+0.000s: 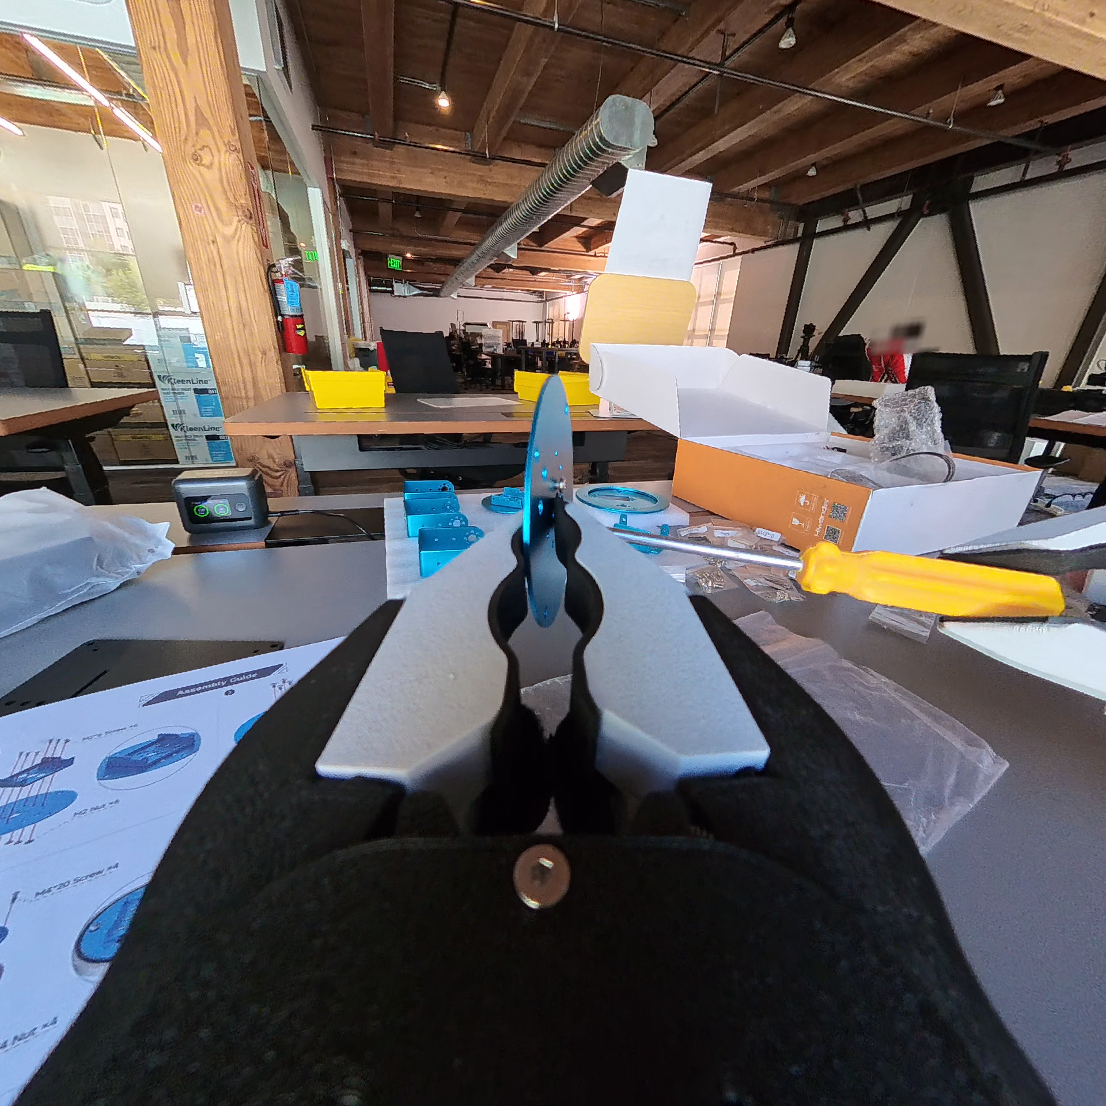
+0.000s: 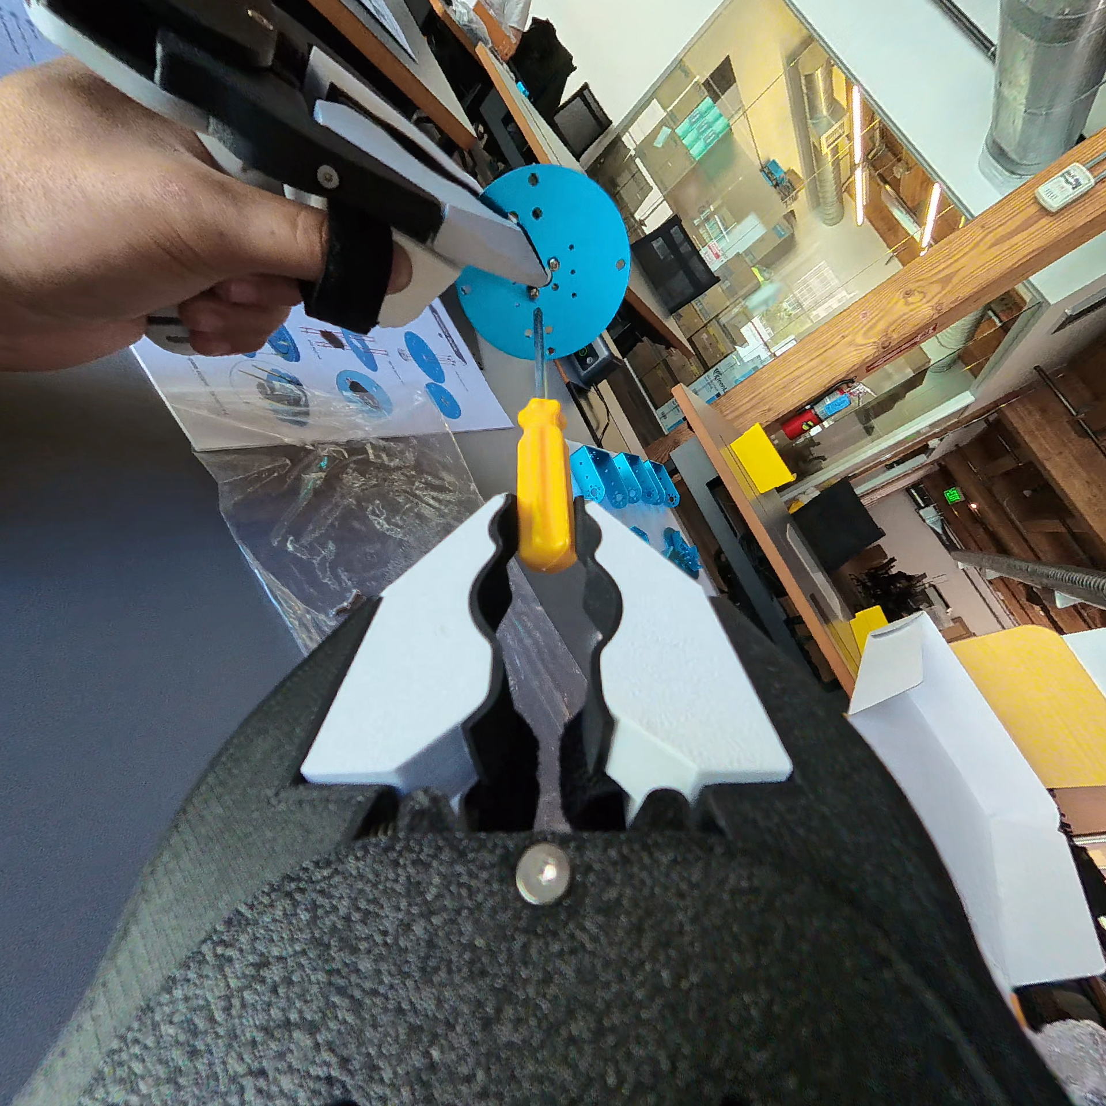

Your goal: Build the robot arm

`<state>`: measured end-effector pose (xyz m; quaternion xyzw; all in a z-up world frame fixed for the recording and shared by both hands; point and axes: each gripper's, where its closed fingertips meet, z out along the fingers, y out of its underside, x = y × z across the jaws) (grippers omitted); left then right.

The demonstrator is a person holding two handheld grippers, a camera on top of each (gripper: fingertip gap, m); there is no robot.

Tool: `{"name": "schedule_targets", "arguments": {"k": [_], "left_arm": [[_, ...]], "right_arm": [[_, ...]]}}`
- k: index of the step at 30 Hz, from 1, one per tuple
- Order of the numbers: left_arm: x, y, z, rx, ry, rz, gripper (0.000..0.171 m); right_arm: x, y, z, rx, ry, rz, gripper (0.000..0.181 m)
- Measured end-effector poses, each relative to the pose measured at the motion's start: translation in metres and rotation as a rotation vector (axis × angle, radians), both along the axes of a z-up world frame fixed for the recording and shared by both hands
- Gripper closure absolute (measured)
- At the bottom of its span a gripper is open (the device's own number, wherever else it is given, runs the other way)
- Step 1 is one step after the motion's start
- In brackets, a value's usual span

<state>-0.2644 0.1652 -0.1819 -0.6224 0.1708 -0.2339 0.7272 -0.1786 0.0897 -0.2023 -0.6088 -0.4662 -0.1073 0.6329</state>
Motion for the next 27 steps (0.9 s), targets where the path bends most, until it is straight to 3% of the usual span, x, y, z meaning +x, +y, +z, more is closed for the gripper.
{"name": "schedule_targets", "arguments": {"k": [27], "left_arm": [[0.0060, 0.0014, -0.0043, -0.007, 0.048, 0.002, 0.167]], "right_arm": [[-0.0006, -0.0012, -0.0004, -0.023, 0.010, 0.006, 0.163]]}}
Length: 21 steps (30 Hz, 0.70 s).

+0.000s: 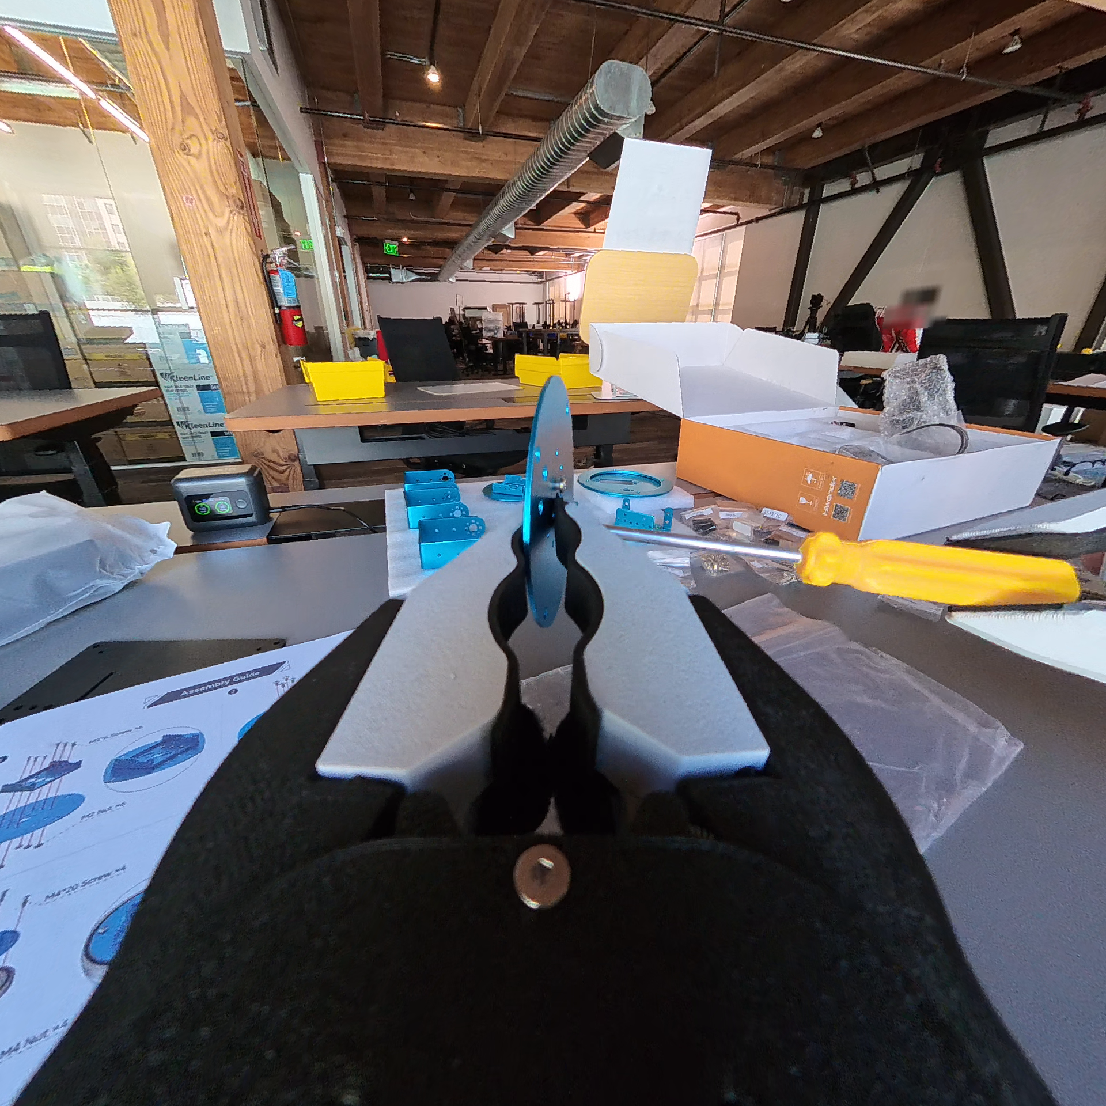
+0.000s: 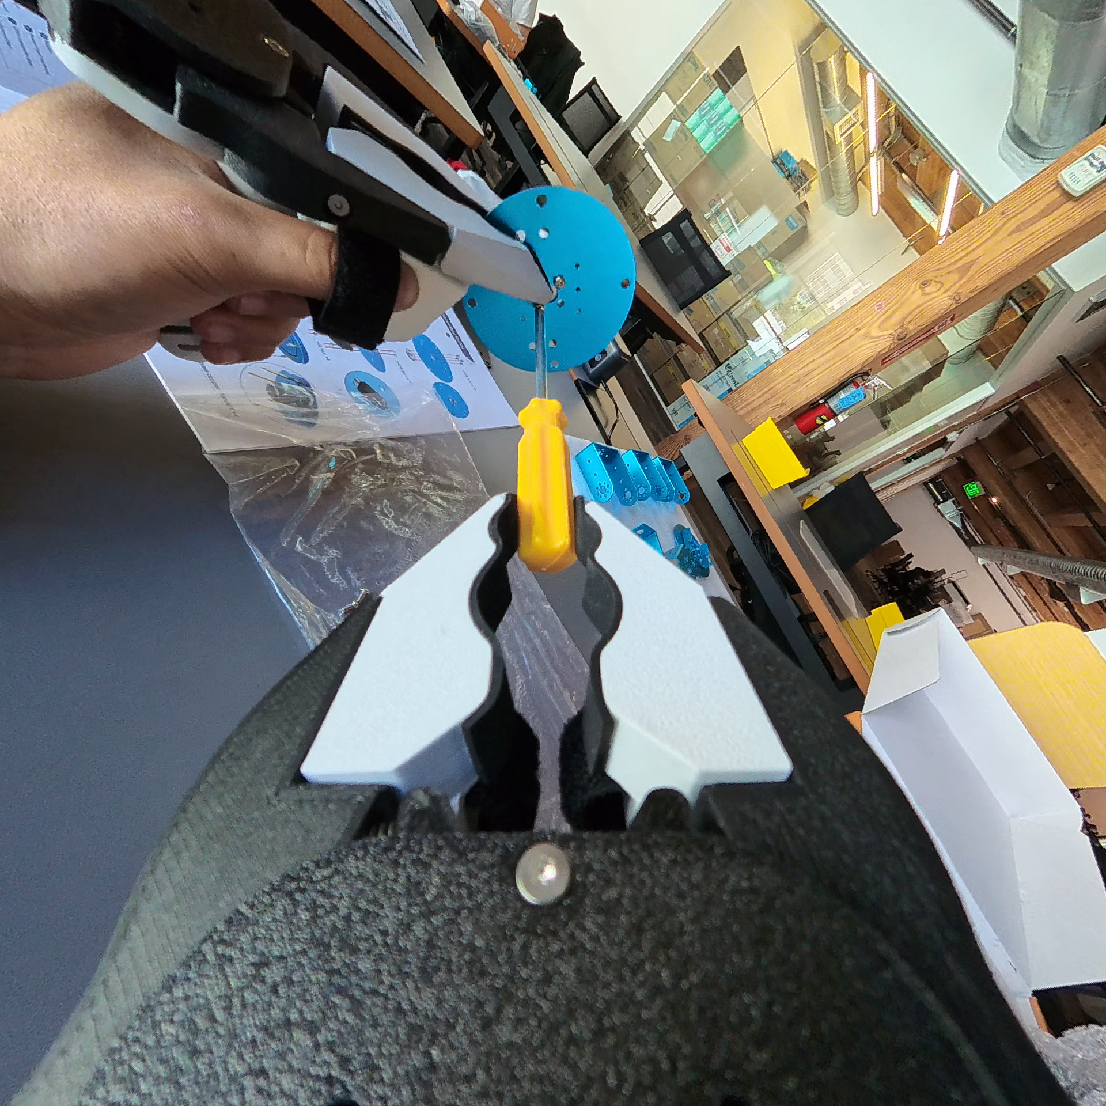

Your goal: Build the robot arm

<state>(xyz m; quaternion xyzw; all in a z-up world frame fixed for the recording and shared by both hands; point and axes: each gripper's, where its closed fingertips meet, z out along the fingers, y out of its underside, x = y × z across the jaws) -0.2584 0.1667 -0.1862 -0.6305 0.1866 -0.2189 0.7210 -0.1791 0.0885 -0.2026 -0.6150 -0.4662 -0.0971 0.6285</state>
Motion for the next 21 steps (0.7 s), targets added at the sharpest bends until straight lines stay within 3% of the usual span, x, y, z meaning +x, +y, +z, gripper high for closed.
{"name": "schedule_targets", "arguments": {"k": [3, 7, 17, 21], "left_arm": [[-0.001, 0.000, 0.000, 0.007, 0.013, 0.016, 0.167], [-0.004, -0.002, 0.006, 0.030, -0.016, 0.018, 0.167], [-0.006, -0.014, 0.023, 0.126, -0.071, -0.021, 0.167], [-0.007, -0.016, 0.026, 0.146, -0.066, -0.019, 0.167]], "right_arm": [[-0.002, -0.001, 0.000, -0.064, 0.064, 0.013, 0.164], [0.000, 0.001, 0.000, -0.359, 0.359, 0.091, 0.164], [-0.002, -0.009, -0.003, -1.463, 1.279, 0.502, 0.164], [-0.009, -0.016, -0.005, -1.554, 1.307, 0.539, 0.165]]}}
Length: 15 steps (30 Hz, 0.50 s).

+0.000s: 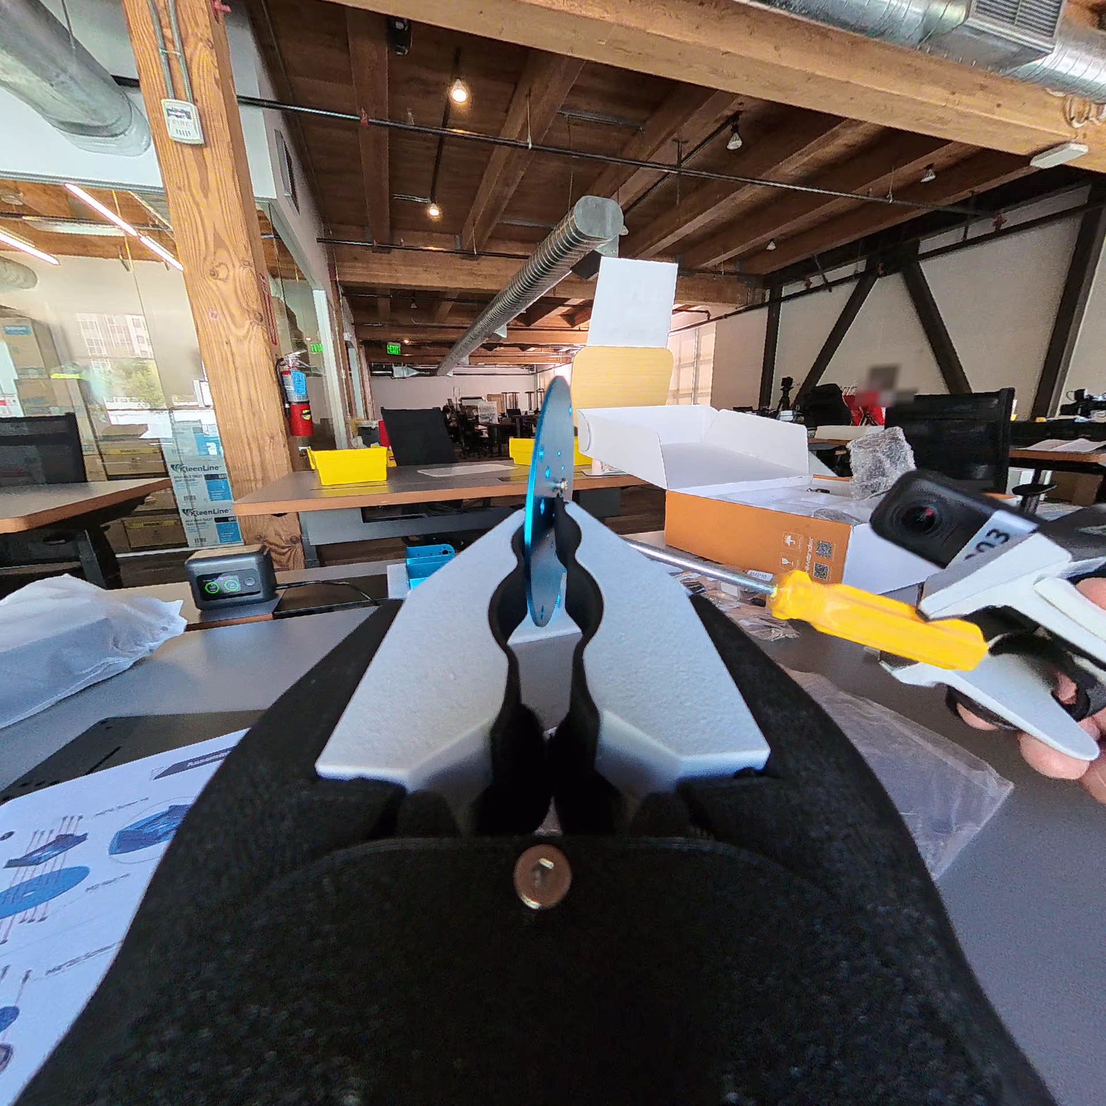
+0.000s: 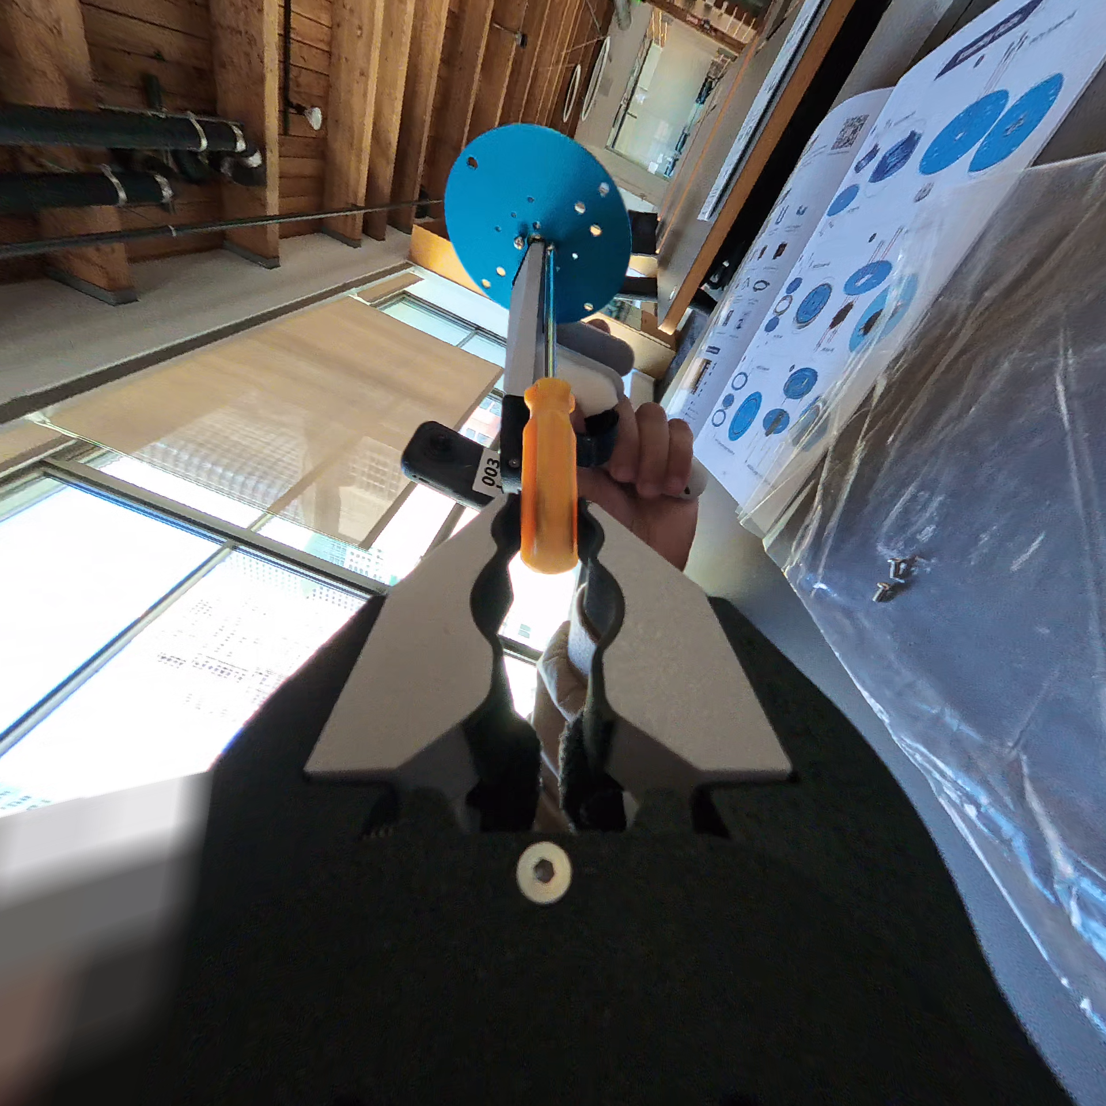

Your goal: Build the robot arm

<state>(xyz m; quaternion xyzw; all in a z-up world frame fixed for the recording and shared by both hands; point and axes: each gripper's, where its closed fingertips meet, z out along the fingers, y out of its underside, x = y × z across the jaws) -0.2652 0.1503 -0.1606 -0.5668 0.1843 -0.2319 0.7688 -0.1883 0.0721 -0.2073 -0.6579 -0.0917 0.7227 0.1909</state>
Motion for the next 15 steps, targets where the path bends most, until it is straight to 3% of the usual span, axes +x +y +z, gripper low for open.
{"name": "schedule_targets", "arguments": {"k": [5, 10, 15], "left_arm": [[-0.003, 0.005, -0.003, 0.012, 0.068, 0.084, 0.167], [-0.017, 0.009, -0.003, -0.028, 0.000, 0.100, 0.167], [-0.018, 0.015, -0.012, -0.097, -0.012, 0.095, 0.167]], "right_arm": [[0.007, 0.004, -0.004, 0.137, -0.160, -0.085, 0.165], [0.014, 0.012, -0.007, 0.378, -0.388, -0.193, 0.164], [0.021, 0.021, -0.004, 1.017, -0.932, -0.420, 0.164]]}}
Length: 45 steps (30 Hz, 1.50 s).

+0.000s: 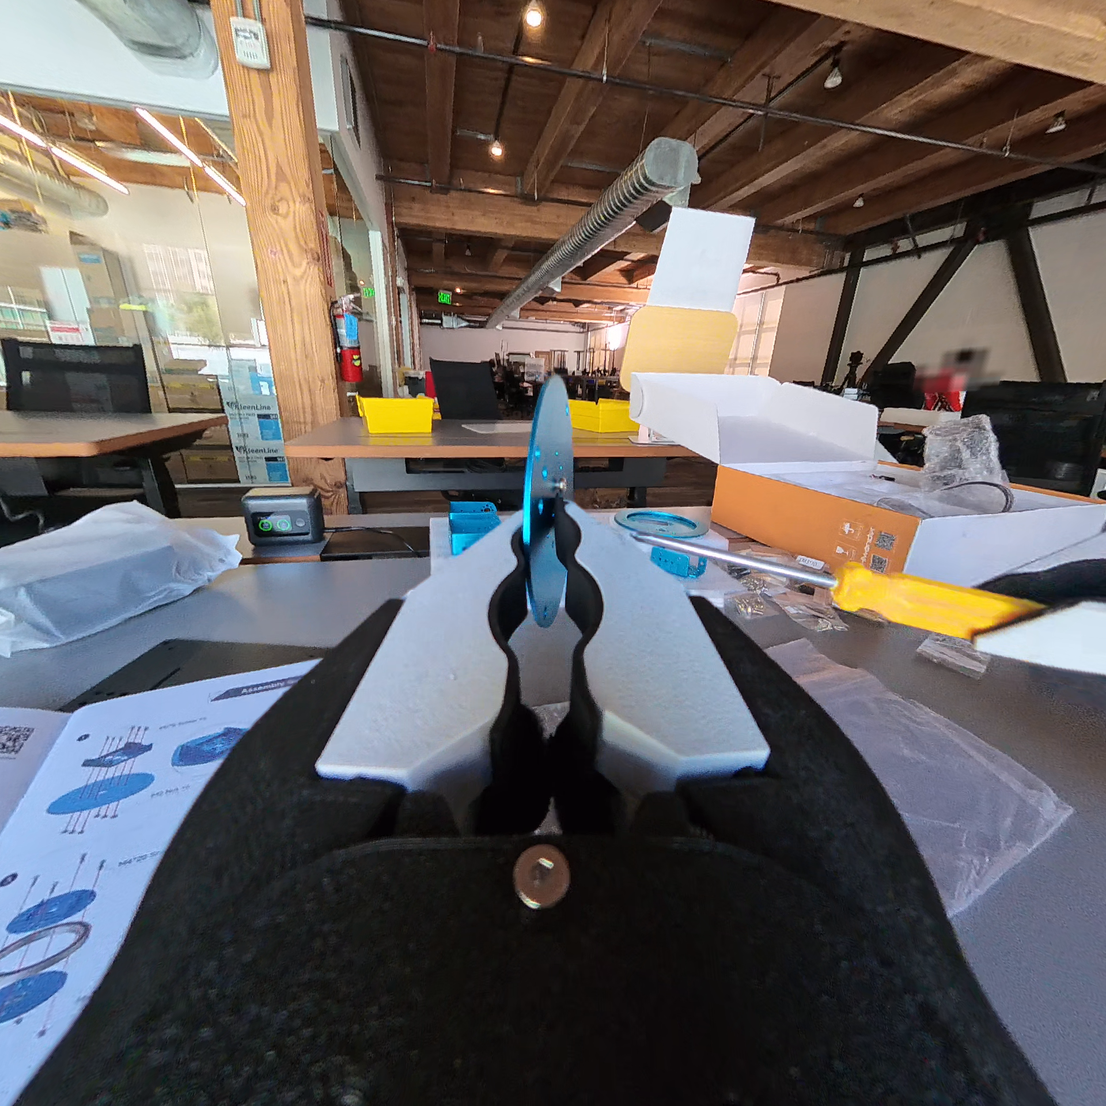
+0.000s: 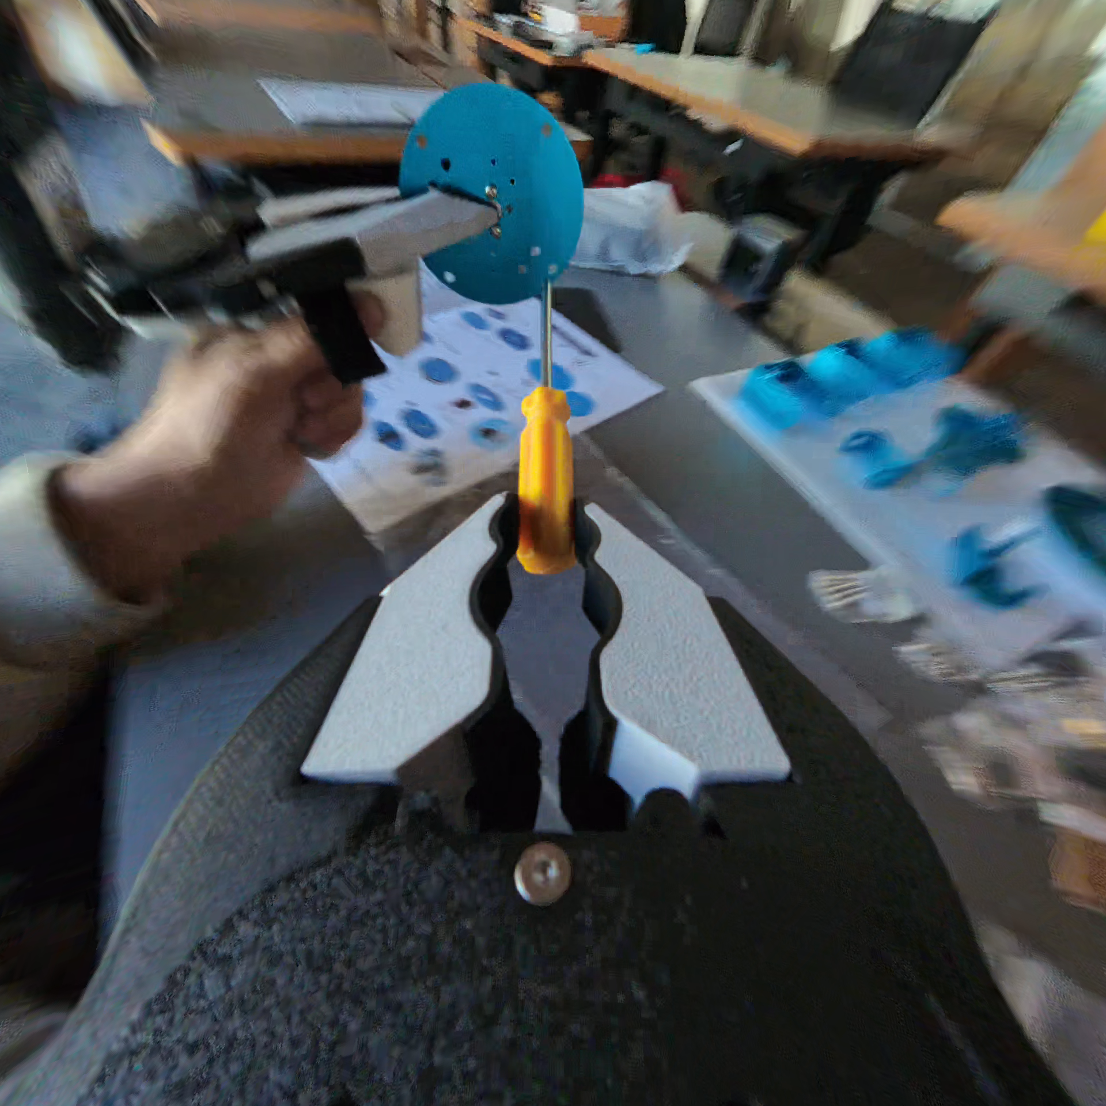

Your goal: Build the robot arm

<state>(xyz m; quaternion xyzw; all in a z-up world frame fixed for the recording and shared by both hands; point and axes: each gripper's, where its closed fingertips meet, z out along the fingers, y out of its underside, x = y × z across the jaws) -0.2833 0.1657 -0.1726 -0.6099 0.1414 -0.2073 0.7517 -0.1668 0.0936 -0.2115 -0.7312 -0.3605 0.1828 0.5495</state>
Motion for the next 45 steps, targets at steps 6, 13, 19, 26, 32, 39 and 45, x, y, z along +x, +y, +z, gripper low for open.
{"name": "schedule_targets", "arguments": {"k": [6, 13, 19, 26, 32, 39, 45], "left_arm": [[0.012, 0.002, -0.010, -0.020, 0.103, 0.010, 0.167], [0.016, 0.002, -0.012, -0.016, 0.154, 0.023, 0.167], [0.016, 0.002, -0.013, -0.021, 0.152, 0.020, 0.167], [0.018, 0.001, -0.013, -0.016, 0.152, 0.010, 0.167], [0.020, 0.000, -0.013, -0.015, 0.150, -0.003, 0.167], [0.018, 0.002, -0.014, -0.023, 0.145, 0.002, 0.167], [0.020, 0.002, -0.014, -0.021, 0.152, -0.001, 0.167]], "right_arm": [[-0.016, -0.010, 0.002, 0.462, -0.435, -0.110, 0.164], [-0.017, -0.010, 0.001, 0.499, -0.486, -0.140, 0.164], [-0.013, -0.006, 0.001, 0.477, -0.468, -0.146, 0.164], [-0.013, -0.004, 0.002, 0.476, -0.463, -0.152, 0.164], [-0.014, -0.004, 0.001, 0.467, -0.458, -0.144, 0.164], [-0.011, -0.003, 0.003, 0.464, -0.443, -0.149, 0.164], [-0.013, -0.003, 0.001, 0.457, -0.446, -0.142, 0.164]]}}
